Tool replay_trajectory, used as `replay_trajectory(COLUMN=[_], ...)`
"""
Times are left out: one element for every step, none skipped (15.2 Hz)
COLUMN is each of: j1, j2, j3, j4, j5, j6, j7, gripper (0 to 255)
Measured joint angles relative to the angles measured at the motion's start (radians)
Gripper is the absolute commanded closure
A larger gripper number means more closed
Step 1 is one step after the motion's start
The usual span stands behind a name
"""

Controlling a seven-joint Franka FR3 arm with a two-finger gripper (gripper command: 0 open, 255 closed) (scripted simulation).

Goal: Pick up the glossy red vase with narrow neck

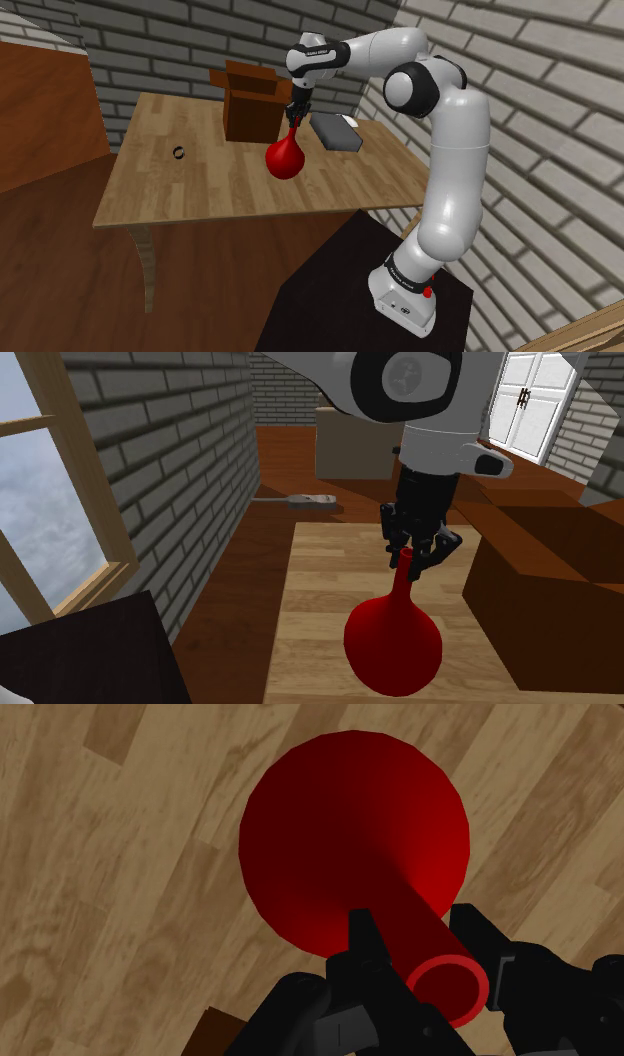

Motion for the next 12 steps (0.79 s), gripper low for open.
replay_trajectory(j1=[0.000, 0.000, 0.000, 0.000, 0.000, 0.000, -0.001, -0.001, 0.000, 0.000, 0.000, 0.000], j2=[0.000, 0.000, 0.000, 0.000, 0.000, -0.001, -0.003, -0.004, -0.011, -0.014, -0.017, -0.018], j3=[0.000, 0.000, 0.000, 0.000, 0.000, 0.000, -0.001, -0.001, -0.002, -0.002, -0.003, -0.003], j4=[0.000, 0.000, 0.000, 0.000, 0.001, 0.004, 0.010, 0.020, 0.023, 0.033, 0.039, 0.050], j5=[0.000, 0.000, 0.000, 0.000, 0.000, 0.000, -0.001, -0.002, -0.004, -0.004, -0.005, -0.006], j6=[0.000, 0.000, 0.000, 0.000, 0.000, -0.006, -0.015, -0.026, -0.036, -0.048, -0.057, -0.070], j7=[0.000, 0.000, 0.000, 0.000, 0.000, 0.000, 0.000, 0.001, 0.001, 0.002, 0.003, 0.004], gripper=[255, 255, 255, 255, 255, 255, 255, 255, 255, 255, 255, 255])
